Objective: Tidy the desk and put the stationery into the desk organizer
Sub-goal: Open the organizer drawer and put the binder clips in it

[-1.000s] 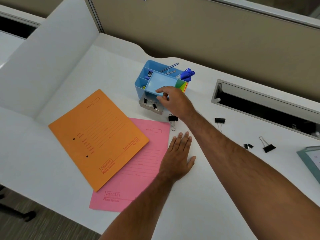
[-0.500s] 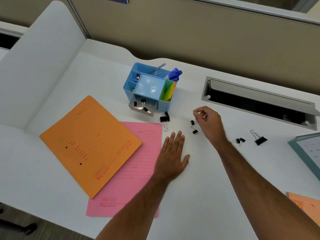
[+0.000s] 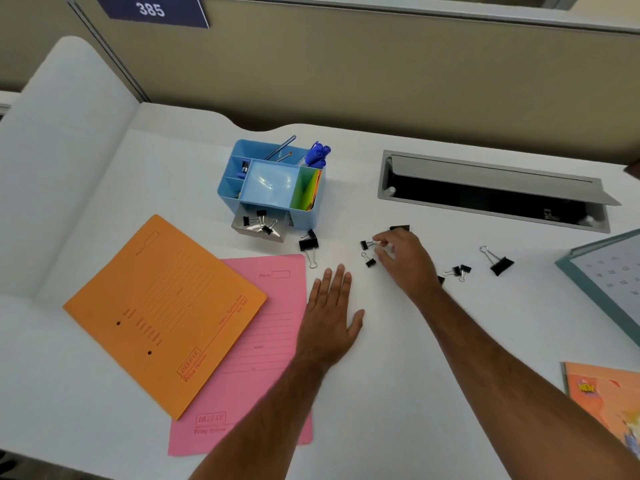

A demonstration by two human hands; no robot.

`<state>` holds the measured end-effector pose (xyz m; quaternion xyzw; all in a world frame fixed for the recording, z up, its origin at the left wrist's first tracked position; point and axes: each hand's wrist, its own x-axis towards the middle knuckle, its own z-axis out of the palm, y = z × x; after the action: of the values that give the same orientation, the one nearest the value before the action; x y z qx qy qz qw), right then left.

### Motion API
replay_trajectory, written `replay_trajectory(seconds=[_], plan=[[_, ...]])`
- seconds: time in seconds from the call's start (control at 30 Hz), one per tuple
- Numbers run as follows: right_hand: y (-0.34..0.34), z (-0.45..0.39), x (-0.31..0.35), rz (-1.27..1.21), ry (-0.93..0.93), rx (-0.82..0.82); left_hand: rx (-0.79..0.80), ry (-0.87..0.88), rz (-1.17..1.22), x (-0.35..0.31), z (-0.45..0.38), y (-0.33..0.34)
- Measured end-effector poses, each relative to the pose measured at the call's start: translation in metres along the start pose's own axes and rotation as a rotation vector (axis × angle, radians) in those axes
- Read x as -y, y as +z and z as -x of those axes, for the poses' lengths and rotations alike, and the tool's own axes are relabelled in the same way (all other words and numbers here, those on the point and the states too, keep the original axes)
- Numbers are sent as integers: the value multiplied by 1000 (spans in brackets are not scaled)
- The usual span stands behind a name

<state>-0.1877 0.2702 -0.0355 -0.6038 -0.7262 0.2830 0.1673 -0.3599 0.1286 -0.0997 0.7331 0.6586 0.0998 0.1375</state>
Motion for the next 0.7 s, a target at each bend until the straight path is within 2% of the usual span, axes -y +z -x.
replay_trajectory(seconds=[0.1,0.2,0.7], plan=[[1,-8,9,51,-58,114,10,-8,0,0,0,1],[1,-13,13,57,-37,172,18,-17,1,0,1,1],[11,-9,8,109,-76,132,-4,-9,18,0,0,3]])
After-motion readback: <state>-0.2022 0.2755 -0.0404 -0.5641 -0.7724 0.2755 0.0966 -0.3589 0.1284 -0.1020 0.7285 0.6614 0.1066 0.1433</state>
